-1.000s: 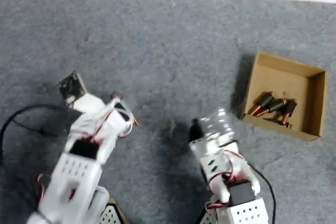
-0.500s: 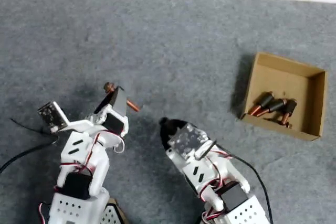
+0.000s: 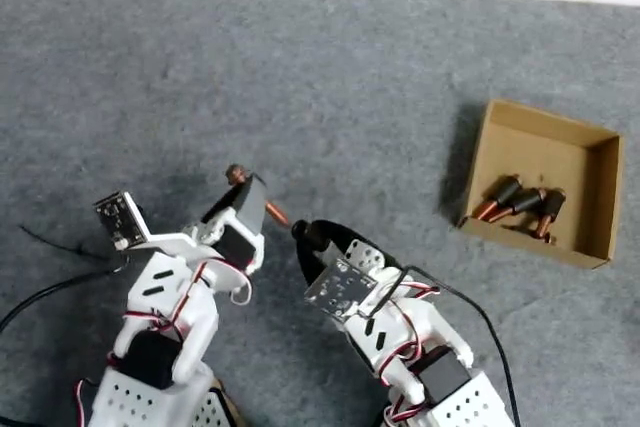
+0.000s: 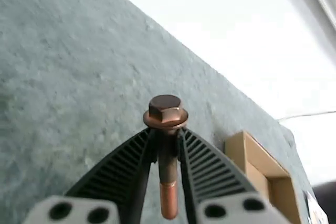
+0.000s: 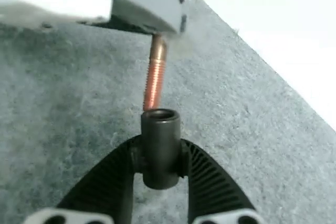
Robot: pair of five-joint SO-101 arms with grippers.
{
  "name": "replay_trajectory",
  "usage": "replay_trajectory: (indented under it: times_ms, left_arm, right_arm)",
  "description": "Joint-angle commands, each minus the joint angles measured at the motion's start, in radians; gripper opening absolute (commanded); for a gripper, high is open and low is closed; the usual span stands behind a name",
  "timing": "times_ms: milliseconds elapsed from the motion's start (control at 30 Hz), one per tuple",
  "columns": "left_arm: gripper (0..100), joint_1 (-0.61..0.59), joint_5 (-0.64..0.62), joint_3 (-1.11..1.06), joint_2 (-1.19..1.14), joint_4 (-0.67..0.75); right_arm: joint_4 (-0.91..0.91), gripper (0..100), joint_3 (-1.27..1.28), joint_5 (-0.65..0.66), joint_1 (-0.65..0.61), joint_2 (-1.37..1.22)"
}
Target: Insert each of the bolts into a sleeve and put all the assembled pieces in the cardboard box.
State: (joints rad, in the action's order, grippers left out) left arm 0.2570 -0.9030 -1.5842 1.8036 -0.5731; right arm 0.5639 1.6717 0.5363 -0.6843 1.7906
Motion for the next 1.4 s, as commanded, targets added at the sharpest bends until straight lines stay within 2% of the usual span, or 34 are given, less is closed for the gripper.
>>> replay_trajectory:
  times_ms: [0, 1033, 1233, 1367]
  left_arm:
    - [0, 0.035, -0.012, 0.110, 0.012, -0.066]
    - [0, 0.087, -0.014, 0.120, 0.012, -0.081]
    - [0, 0.180, -0.011, 0.077, 0.012, -0.081]
    - [0, 0.180, -0.002, 0.071, 0.012, -0.084]
  right_arm:
    - [0.004, 0.5, 0.162, 0.017, -0.005, -0.010]
    - [0.033, 0.5, 0.162, 0.020, -0.004, -0.010]
    - [0.033, 0.5, 0.162, 0.018, -0.002, -0.010]
    - [0.030, 0.5, 0.162, 0.015, 0.030, 0.001]
